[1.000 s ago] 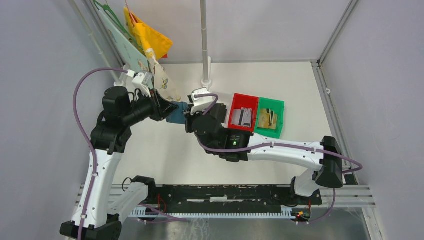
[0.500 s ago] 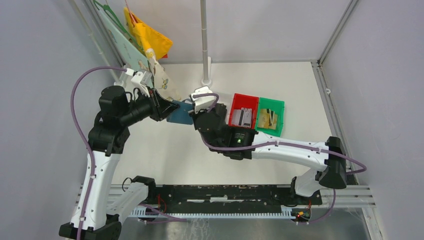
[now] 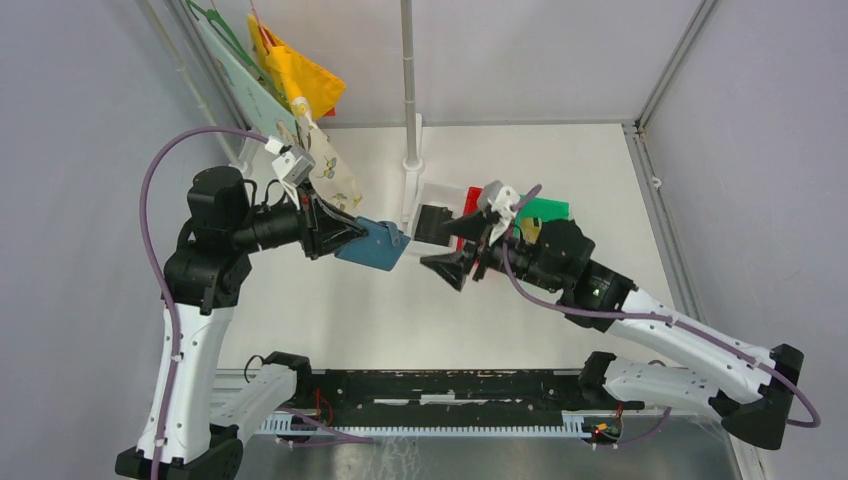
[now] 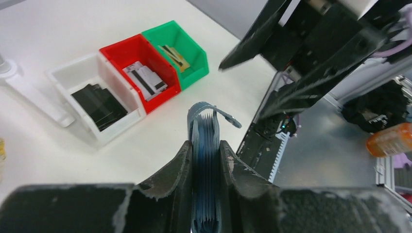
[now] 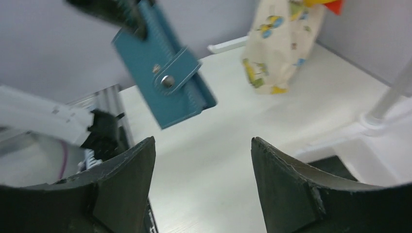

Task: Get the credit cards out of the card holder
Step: Open the card holder at the center of the board.

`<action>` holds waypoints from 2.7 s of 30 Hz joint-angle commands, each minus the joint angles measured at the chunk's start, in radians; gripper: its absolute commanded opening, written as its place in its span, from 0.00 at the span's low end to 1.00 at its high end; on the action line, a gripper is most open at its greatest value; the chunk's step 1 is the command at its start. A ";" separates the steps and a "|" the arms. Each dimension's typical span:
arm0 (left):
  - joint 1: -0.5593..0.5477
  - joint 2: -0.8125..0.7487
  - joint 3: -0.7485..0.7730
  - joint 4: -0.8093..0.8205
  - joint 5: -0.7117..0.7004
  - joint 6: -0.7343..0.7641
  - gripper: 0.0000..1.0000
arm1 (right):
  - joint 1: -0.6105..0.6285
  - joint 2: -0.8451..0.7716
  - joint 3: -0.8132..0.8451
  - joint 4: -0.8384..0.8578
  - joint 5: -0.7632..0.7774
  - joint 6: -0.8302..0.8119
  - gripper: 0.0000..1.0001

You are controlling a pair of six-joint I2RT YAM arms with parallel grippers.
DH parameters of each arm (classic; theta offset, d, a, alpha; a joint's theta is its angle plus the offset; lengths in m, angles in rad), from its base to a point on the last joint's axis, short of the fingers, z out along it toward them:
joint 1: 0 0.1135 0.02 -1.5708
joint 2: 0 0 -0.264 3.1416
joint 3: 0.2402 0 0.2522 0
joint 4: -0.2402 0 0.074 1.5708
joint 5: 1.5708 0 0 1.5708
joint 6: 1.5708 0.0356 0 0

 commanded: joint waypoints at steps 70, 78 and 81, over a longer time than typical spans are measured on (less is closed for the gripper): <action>-0.003 -0.046 0.070 0.224 0.438 -0.296 0.02 | 0.073 0.182 -0.068 0.967 -0.190 0.325 0.08; -0.002 -0.067 0.042 0.059 0.406 -0.081 0.59 | 0.051 0.193 0.039 0.785 -0.256 0.339 0.00; -0.003 -0.070 0.019 -0.042 0.379 0.021 0.71 | 0.051 0.200 0.076 0.721 -0.293 0.334 0.00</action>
